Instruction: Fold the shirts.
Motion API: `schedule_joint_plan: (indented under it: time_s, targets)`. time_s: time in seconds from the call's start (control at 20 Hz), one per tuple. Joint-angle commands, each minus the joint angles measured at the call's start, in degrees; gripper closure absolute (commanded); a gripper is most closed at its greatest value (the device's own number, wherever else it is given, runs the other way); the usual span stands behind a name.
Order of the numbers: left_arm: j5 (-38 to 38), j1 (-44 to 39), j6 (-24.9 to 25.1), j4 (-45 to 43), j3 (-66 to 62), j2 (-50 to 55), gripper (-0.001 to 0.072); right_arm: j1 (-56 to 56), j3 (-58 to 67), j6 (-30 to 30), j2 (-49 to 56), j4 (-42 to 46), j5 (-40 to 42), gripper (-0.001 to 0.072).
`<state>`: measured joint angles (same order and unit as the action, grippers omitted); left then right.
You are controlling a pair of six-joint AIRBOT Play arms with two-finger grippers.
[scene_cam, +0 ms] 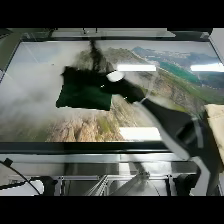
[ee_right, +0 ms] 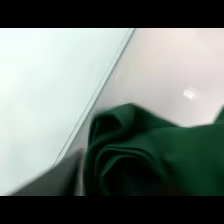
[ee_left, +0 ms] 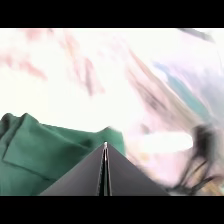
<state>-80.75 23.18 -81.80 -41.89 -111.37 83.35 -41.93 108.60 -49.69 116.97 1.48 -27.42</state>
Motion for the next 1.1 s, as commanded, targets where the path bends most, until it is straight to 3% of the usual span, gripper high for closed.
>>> schedule_joint_plan:
  time_s: [0.0, 0.05, 0.25, 0.3, 0.45, 0.55, 0.65, 0.75, 0.85, 0.9, 0.95, 1.0, 1.05]
  targets:
    - [0.22, 4.66, 4.0, 0.02, 6.45, -4.13, 0.0685, -6.8, 13.05, 3.85, 13.18, -4.28, 6.36, 0.0229]
    - [-1.03, 5.22, 4.17, 0.02, 7.67, -4.11, 0.0685, -6.1, 11.21, 3.87, 12.5, -4.26, 5.73, 0.0482]
    - [-0.39, 5.66, 7.48, 5.25, 12.35, -4.07, 0.0685, 2.64, 7.17, 2.27, 7.13, -3.85, -5.03, 0.0546]
    - [-0.17, 5.4, 7.78, 6.69, 12.96, -4.07, 0.0685, 5.33, 7.15, 1.03, 5.4, -2.49, -9.31, 0.0676]
    - [-0.85, 4.61, 8.31, 8.85, 13.38, -4.09, 0.0685, 13.68, 7.15, -14.14, -1.22, 15.58, -19.85, 0.0699]
    - [-1.75, 4.33, 8.33, 8.9, 13.38, -4.09, 0.0685, 18.43, 7.02, -30.82, -6.03, 35.87, -29.64, 0.0701]
    - [-2.51, 4.09, 8.48, 8.9, 13.38, -4.07, 0.0685, 20.76, 5.27, -42.25, -9.49, 55.89, -42.38, 0.0701]
    - [-3.65, 3.74, 8.96, 8.9, 13.38, -4.09, 0.0685, 21.46, 0.09, -45.97, -11.23, 65.11, -49.77, 0.0701]
    - [-4.17, 3.08, 9.44, 8.9, 13.38, -4.09, 0.0685, 21.18, -6.51, -46.62, -10.84, 63.06, -44.87, 0.0695]
    - [-4.15, 3.04, 9.44, 8.94, 13.38, -4.09, 0.0685, 21.0, -8.55, -48.19, -9.64, 60.39, -40.98, 0.0667]
    - [-4.15, 3.04, 9.44, 8.94, 13.38, -4.09, 0.0685, 21.0, -9.27, -48.74, -7.54, 56.96, -37.4, 0.0435]
    - [-4.15, 3.04, 9.44, 8.94, 13.38, -4.09, 0.0685, 21.09, -9.27, -48.7, -5.4, 53.72, -35.01, 0.0129]
    - [-4.22, 3.04, 9.44, 8.94, 13.38, -4.09, 0.0685, 21.09, -9.27, -48.57, -3.45, 50.53, -32.5, 0.0008]
